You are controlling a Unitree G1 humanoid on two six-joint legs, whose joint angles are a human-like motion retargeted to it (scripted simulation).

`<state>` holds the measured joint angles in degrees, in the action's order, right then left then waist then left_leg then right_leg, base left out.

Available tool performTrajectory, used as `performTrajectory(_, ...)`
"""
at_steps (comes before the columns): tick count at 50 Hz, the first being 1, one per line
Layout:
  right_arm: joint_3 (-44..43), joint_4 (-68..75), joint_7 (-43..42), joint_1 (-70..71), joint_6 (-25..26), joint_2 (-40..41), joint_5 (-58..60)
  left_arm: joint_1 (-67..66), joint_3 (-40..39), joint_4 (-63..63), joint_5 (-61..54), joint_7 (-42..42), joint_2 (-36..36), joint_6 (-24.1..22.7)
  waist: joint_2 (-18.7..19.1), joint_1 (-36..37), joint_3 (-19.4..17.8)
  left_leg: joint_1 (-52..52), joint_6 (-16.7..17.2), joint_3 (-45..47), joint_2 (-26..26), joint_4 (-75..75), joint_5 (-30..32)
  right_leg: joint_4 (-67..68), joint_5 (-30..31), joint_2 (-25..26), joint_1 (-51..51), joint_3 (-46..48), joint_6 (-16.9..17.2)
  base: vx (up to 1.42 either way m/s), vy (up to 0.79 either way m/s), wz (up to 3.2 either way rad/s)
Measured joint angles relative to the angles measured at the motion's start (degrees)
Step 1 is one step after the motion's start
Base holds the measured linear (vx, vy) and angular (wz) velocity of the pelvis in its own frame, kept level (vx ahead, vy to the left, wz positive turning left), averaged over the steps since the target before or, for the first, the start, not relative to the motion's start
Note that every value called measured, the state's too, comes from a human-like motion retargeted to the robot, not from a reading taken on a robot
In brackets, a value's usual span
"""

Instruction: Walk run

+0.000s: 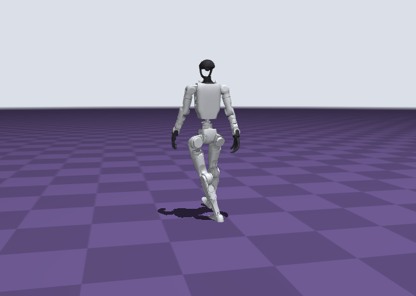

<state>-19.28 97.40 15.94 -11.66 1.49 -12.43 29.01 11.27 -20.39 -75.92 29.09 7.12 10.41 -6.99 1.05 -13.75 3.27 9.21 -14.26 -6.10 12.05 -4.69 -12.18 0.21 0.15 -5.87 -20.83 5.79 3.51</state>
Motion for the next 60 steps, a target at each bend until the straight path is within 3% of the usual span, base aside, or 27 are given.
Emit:
performTrajectory(3, -0.57, 0.00, -0.68, 0.13, 0.48, 0.20, -0.26, -3.32, 0.32, -3.48, 3.08, 0.30, -0.77, 0.82, -0.14, -3.10, 1.39, 1.17, 1.95, -2.78, 0.00, -2.92, 2.66, 3.23, 4.92, -2.47, 1.96, 9.24, -1.28, 0.66, -0.48, 1.02)
performTrajectory(5, -0.66, 0.00, -1.76, 0.40, 0.33, 0.59, -0.64, -6.60, 0.02, -5.75, 6.64, 0.39, -1.15, 1.97, 0.01, -3.43, 2.73, 1.08, 3.52, -2.11, -0.73, -5.58, 7.77, 3.99, 6.17, -0.77, 3.13, 5.93, -3.43, 0.73, -0.64, 0.37)
performTrajectory(7, -0.97, 0.00, -2.98, 1.64, 0.39, 1.01, -1.52, -10.41, -0.72, -7.63, 10.20, -1.11, -2.63, 3.79, 0.05, -2.10, 3.39, -0.32, 4.34, 1.28, -2.14, -10.54, 16.28, 5.56, 3.80, 0.54, 4.00, -2.63, -3.39, 0.65, -0.52, -0.01)
performTrajectory(11, 0.39, 0.00, -6.08, 6.64, -0.45, 1.34, -3.08, -18.44, -2.51, -12.17, 10.51, -3.77, -5.84, 5.52, -2.48, -3.20, 3.45, -7.20, 4.18, 11.81, -4.64, -28.24, 33.04, 4.80, 1.11, -2.33, 9.81, 5.04, -4.84, 0.70, -0.48, 0.06)
performTrajectory(13, 1.57, 0.00, -7.75, 10.23, -1.39, 1.65, -4.48, -21.60, -2.51, -14.06, 9.77, -2.06, -6.27, 5.73, -3.16, -4.08, 3.67, -11.25, 2.58, 17.84, -8.38, -36.02, 36.13, 4.34, -0.83, -1.92, 11.99, 5.47, -5.24, 0.59, -0.46, 0.28)
performTrajectory(16, 2.35, -2.02, -9.48, 14.84, -1.74, 2.34, -5.80, -25.70, -3.48, -14.52, 12.30, 0.47, -7.46, 7.36, -4.24, -3.38, 3.39, -16.29, 1.48, 20.89, -10.06, -40.70, 29.92, 3.46, -2.68, -1.53, 14.89, 6.08, -5.06, 0.52, -0.40, 0.05)
performTrajectory(22, 5.58, -9.49, -10.15, 21.46, -3.85, 2.77, -7.41, -31.83, -5.78, -15.29, 18.68, 4.94, -8.89, 9.07, -5.90, 3.74, 1.89, -26.57, 6.13, 19.40, -6.18, -32.02, 18.48, 2.14, -5.90, 1.70, 19.97, 5.48, -5.85, 0.55, -0.29, -0.59)
performTrajectory(27, 7.32, -12.63, -10.05, 25.38, -4.88, 1.65, -6.52, -33.41, -7.30, -16.16, 18.32, 4.67, -9.18, 10.26, -4.50, 7.97, 0.26, -29.64, 7.52, 22.61, -7.68, -10.68, 17.71, 2.31, -9.72, 6.06, 24.05, 4.70, -5.80, 0.57, -0.23, -0.20)
performTrajectory(32, 7.81, -13.03, -10.12, 27.03, -4.69, 1.39, -3.48, -32.49, -9.01, -16.16, 14.26, 5.33, -10.16, 9.89, -3.72, 9.37, -0.78, -32.26, 11.53, 19.39, -3.52, 5.76, 13.47, 1.75, -12.92, 8.72, 28.96, 5.90, -5.17, 0.65, -0.21, 0.01)
performTrajectory(35, 8.33, -12.11, -9.97, 26.33, -4.52, 2.00, -1.84, -31.20, -9.96, -15.74, 12.06, 5.43, -10.85, 9.04, -3.93, 8.52, -0.99, -32.15, 12.59, 21.69, -2.64, 9.26, 11.68, 2.37, -13.61, 9.05, 31.42, 6.35, -4.22, 0.81, -0.16, 0.07)
performTrajectory(37, 8.87, -10.74, -9.44, 24.92, -4.36, 2.55, -0.70, -30.20, -10.50, -15.52, 11.03, 4.84, -11.11, 8.72, -4.17, 9.52, -0.67, -31.48, 11.09, 22.73, -3.55, 6.92, 11.90, 3.51, -12.41, 9.08, 32.44, 4.79, -3.25, 0.82, -0.12, -0.63)
performTrajectory(40, 9.89, -8.07, -8.24, 21.45, -3.50, 3.34, 1.00, -29.08, -11.00, -15.14, 9.99, 3.77, -10.69, 8.11, -5.11, 10.95, 0.54, -29.52, 7.16, 23.50, -3.98, 5.15, 16.10, 6.07, -7.54, 8.20, 33.58, 2.23, -0.16, 1.05, -0.10, -0.72)
performTrajectory(42, 10.03, -6.18, -7.07, 18.47, -2.61, 3.68, 2.63, -28.44, -11.11, -14.64, 9.42, 2.94, -10.05, 7.70, -5.52, 9.99, 1.75, -27.62, 5.45, 24.45, -3.93, 4.76, 18.93, 9.31, 0.76, 7.53, 33.62, 1.65, 3.07, 1.00, -0.08, -0.22)
performTrajectory(45, 10.01, -2.97, -5.76, 13.88, -0.88, 3.66, 3.70, -26.56, -10.87, -14.17, 8.23, 2.93, -8.46, 7.76, -4.15, 7.48, 3.93, -26.50, 3.52, 21.12, -5.57, 1.90, 16.43, 18.70, 16.78, 7.73, 30.53, -0.75, 7.51, 1.01, -0.04, 0.08)
performTrajectory(48, 8.55, -0.23, -3.73, 10.03, -0.89, 2.71, 1.25, -22.12, -8.84, -13.58, 7.38, 3.54, -5.64, 8.35, -0.77, 6.32, 2.93, -22.35, 3.44, 20.82, -8.76, 1.10, 13.30, 32.53, 27.24, 10.67, 24.83, -2.16, 8.79, 0.69, -0.01, 0.18)
performTrajectory(50, 6.44, 0.00, -0.96, 7.42, -0.26, 2.23, -0.02, -18.43, -7.29, -13.05, 6.87, 2.87, -3.37, 8.68, 0.25, 7.61, 2.70, -19.67, 3.76, 21.29, -9.69, 1.50, 11.66, 38.35, 23.34, 11.10, 20.80, -3.67, 8.81, 0.78, -0.01, -0.24)
performTrajectory(55, 1.66, 0.00, 1.09, 1.36, 0.28, 1.63, -4.58, -10.91, -4.60, -8.55, 7.08, 2.22, 1.23, 6.97, 2.28, 4.30, 3.37, -14.83, 3.64, 16.19, -8.44, 2.92, 9.29, 39.36, 8.71, 7.88, 10.96, -0.40, 4.11, 0.67, -0.02, 0.81)
performTrajectory(57, 0.35, 0.00, 0.57, -0.49, -0.38, 1.35, -6.56, -8.55, -2.99, -6.05, 6.23, 3.19, 2.56, 5.32, 2.50, 1.43, 3.68, -13.30, 3.45, 12.75, -6.95, 2.94, 8.34, 33.58, 4.72, 6.40, 7.84, 0.18, 3.26, 0.65, -0.08, 1.51)
performTrajectory(60, -0.74, 0.00, 0.39, -2.11, -0.32, 1.42, -9.12, -5.11, -1.47, -2.69, 5.29, 4.81, 4.38, 3.41, 0.97, -0.80, 3.90, -10.67, 2.96, 9.90, -3.72, 2.73, 6.67, 20.64, 4.92, 4.22, 4.64, -1.65, 3.20, 0.68, -0.16, 1.01)
